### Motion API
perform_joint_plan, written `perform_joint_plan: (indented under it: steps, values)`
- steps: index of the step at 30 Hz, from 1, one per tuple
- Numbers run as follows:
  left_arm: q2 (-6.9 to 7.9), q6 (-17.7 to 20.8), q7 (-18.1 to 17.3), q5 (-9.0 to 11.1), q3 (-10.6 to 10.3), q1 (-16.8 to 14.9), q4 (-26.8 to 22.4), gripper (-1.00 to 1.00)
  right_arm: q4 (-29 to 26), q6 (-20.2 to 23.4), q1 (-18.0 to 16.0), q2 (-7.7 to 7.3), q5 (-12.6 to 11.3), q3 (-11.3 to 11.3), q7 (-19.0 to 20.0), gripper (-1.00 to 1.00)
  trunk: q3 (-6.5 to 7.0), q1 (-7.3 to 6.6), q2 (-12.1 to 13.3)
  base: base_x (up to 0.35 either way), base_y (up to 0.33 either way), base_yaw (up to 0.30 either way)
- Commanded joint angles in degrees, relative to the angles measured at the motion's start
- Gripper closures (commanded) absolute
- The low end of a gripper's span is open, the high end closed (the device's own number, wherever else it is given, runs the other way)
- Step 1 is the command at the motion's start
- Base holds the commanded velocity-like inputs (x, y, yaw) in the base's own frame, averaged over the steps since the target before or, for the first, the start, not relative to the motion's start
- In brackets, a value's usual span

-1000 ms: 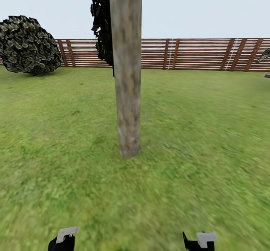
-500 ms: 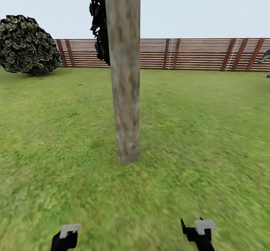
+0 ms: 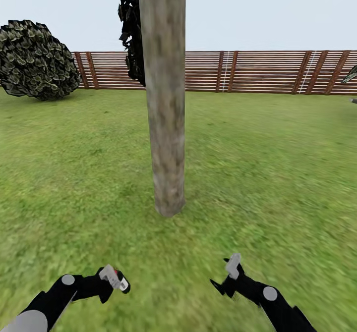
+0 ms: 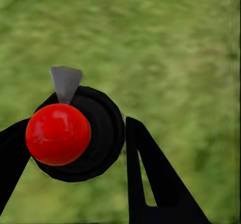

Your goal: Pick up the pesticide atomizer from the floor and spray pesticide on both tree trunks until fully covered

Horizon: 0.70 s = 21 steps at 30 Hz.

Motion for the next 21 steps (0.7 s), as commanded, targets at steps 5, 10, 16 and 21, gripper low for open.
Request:
perform_joint_plan:
  steps: [5, 10, 16, 21]
  values:
    - [-0.44, 0.29, -5.41, -5.02, 0.43, -2.56, -0.59, 1.00, -0.08, 0.65, -2.89, 0.02, 2.32, 0.14, 8.04, -1.00, -0.06, -0.01, -0.02, 0.000, 0.000, 0.000]
    - [-0.65, 0.54, -9.73, -8.16, 0.46, -4.34, -0.63, 1.00, -0.05, 1.43, -4.44, 0.72, 7.29, 0.10, 12.53, -1.00, -0.06, -0.01, -0.02, 0.000, 0.000, 0.000]
    - [-1.82, 0.54, -10.74, -9.57, -0.27, -4.61, -0.55, 1.00, -0.06, 1.55, -4.70, 3.26, 8.60, 0.17, 14.85, -1.00, -0.06, -0.01, -0.02, 0.000, 0.000, 0.000]
    - [-2.79, 0.66, -10.81, -10.24, -2.98, -4.56, -0.52, 1.00, -0.09, 1.50, -4.82, 4.33, 9.00, 0.18, 16.92, 1.00, -0.06, -0.01, -0.02, 0.000, 0.000, 0.000]
